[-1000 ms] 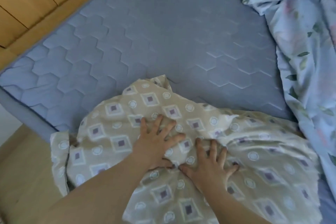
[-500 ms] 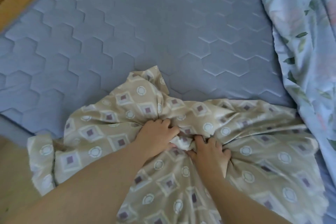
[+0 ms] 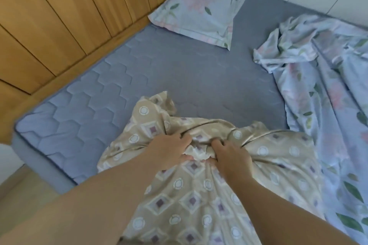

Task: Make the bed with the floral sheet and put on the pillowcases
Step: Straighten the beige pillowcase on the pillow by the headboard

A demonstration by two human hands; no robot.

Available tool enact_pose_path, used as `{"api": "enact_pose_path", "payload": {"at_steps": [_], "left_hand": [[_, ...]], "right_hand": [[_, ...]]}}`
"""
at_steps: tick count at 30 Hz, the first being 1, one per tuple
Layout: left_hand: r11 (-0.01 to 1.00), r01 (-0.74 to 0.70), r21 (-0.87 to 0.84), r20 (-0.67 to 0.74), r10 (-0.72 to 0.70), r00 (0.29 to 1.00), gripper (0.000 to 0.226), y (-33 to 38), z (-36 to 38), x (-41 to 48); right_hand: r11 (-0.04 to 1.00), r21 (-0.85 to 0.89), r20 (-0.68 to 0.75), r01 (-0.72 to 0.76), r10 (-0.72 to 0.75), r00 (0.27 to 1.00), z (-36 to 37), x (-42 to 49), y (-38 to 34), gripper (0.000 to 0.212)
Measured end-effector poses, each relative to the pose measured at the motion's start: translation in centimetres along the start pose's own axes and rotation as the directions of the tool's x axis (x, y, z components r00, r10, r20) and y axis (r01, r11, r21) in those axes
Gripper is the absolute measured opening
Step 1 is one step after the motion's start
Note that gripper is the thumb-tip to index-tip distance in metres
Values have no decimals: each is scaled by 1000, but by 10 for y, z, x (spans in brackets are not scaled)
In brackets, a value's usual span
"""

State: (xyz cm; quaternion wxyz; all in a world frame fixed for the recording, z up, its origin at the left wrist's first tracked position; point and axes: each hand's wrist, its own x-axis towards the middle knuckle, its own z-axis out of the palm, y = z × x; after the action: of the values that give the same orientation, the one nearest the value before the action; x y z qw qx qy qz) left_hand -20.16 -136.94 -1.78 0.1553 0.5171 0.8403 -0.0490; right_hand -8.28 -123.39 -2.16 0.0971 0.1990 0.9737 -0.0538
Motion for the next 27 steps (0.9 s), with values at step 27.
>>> {"api": "enact_pose_path", "payload": {"at_steps": [27], "left_hand": [[737, 622, -263, 246, -573, 782, 69, -340, -49, 88]], "right_hand": [[689, 378, 513, -618, 400, 760, -35, 272, -236, 68]]}}
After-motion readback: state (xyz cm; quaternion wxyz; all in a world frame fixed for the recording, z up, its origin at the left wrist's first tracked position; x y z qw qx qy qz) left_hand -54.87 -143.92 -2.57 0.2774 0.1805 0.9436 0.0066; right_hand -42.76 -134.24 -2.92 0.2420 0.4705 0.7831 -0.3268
